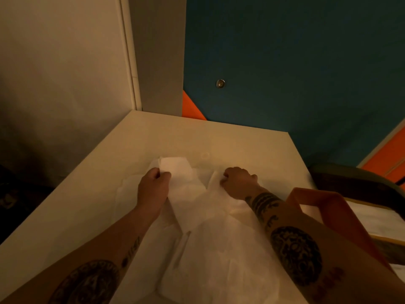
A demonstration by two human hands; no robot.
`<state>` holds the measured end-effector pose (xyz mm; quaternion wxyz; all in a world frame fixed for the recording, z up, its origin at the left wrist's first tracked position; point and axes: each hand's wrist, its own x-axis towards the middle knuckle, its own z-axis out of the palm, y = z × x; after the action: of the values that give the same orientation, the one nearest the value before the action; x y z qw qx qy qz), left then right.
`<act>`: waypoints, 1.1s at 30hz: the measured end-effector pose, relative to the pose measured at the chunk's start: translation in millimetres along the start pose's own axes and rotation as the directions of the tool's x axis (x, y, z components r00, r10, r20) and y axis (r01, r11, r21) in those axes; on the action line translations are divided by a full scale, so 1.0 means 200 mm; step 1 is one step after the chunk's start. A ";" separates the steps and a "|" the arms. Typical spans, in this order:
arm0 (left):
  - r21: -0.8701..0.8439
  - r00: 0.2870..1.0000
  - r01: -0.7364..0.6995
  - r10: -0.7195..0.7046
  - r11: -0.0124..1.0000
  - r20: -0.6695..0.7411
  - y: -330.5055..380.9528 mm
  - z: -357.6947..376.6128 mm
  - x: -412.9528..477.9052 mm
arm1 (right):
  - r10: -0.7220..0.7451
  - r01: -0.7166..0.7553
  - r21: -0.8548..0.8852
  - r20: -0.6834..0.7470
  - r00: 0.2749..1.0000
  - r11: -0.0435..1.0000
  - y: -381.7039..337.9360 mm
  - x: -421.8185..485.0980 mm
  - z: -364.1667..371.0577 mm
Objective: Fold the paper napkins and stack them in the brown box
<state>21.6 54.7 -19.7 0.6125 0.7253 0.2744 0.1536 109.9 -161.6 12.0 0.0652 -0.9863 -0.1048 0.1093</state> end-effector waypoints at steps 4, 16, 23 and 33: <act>-0.187 0.998 0.056 -0.049 0.981 0.040 0.06 0.04 -0.04 | 0.077 -0.029 0.438 -0.092 0.993 0.899 0.04 -0.03 -0.15; -0.587 0.944 0.313 -0.177 0.747 0.277 0.22 0.17 -0.11 | 0.164 0.069 0.954 -0.121 0.979 0.291 -0.10 -0.20 -0.38; -0.505 0.913 0.342 -0.152 0.792 0.379 0.24 0.19 -0.12 | 0.203 0.047 0.799 -0.208 0.957 0.600 -0.27 -0.16 -0.19; -0.389 0.985 0.154 -0.112 0.908 0.128 0.15 0.08 -0.04 | 0.184 0.042 0.718 -0.234 0.955 0.695 -0.06 -0.04 -0.14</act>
<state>30.7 35.0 7.8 0.7693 0.5723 0.2543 0.1267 106.3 -155.3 43.3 0.4537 -0.8911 -0.0048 -0.0009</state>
